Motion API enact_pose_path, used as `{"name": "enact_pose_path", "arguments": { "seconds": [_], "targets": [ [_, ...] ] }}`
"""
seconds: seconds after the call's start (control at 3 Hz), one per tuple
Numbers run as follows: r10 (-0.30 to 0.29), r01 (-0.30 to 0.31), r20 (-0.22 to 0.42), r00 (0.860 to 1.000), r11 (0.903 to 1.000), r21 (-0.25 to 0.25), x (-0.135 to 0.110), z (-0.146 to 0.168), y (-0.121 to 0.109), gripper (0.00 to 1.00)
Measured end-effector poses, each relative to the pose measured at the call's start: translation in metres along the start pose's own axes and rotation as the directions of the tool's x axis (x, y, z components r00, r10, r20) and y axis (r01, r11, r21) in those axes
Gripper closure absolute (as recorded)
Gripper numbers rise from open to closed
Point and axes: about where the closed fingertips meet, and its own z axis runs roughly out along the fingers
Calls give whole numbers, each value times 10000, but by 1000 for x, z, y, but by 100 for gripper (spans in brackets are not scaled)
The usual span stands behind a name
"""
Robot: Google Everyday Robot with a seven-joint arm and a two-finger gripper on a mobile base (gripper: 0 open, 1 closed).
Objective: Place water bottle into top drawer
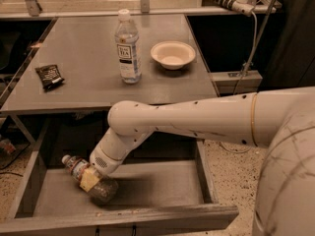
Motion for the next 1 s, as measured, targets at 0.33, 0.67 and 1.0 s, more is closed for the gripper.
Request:
{"name": "enact_pose_path", "arguments": {
  "seconds": [0.33,0.67,1.0],
  "targets": [
    [1,-1,2,10000,10000,2,0,0,0,81],
    [0,0,1,10000,10000,2,0,0,0,58],
    [0,0,1,10000,10000,1,0,0,0,35]
  ]
}}
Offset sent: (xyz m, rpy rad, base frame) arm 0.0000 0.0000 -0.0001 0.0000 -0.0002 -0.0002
